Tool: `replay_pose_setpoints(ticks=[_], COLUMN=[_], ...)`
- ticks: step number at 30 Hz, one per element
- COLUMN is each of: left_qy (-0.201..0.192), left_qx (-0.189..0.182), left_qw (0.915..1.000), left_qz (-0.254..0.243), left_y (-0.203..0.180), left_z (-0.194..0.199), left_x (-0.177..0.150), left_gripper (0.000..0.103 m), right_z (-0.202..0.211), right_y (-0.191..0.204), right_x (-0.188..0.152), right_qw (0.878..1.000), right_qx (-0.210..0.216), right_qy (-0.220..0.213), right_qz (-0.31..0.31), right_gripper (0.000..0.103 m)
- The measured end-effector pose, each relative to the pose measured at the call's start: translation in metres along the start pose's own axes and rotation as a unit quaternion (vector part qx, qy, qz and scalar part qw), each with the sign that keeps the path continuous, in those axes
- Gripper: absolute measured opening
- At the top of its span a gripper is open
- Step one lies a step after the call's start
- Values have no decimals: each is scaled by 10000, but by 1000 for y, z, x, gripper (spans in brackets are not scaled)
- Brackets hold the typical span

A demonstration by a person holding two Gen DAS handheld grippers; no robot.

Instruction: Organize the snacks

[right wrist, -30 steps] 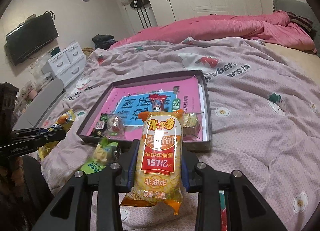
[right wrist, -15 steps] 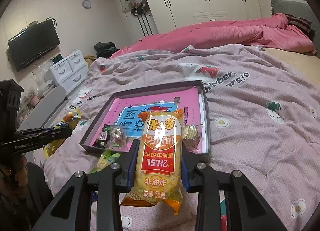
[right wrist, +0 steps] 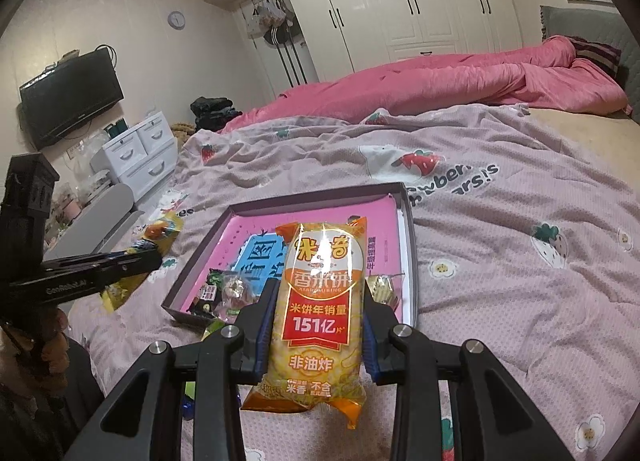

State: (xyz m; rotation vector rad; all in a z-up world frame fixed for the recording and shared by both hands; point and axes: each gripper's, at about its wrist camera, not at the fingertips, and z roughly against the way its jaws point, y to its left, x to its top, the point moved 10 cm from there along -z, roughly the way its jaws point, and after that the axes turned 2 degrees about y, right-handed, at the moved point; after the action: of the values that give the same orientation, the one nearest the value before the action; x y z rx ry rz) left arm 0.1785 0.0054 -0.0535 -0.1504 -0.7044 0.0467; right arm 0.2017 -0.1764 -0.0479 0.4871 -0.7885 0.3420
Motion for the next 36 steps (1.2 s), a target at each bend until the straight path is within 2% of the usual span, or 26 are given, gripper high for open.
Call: replay_pose_setpoints(ticks=[14, 23, 36], left_qy=[58, 239, 446], left_qx=[-200, -185, -131], left_qw=[9998, 9995, 9988], left_qz=[21, 22, 181], left_y=[-31, -47, -39], left_z=[-36, -67, -99], left_x=[15, 10, 6], left_gripper=[18, 18, 18], right_z=[1, -10, -37], right_y=[-8, -12, -14], right_x=[23, 31, 36], right_qw=[9996, 9994, 9994], right_qx=[-65, -101, -193], right_qy=[-286, -328, -207], right_qz=[9, 52, 201], right_gripper=[36, 36, 36])
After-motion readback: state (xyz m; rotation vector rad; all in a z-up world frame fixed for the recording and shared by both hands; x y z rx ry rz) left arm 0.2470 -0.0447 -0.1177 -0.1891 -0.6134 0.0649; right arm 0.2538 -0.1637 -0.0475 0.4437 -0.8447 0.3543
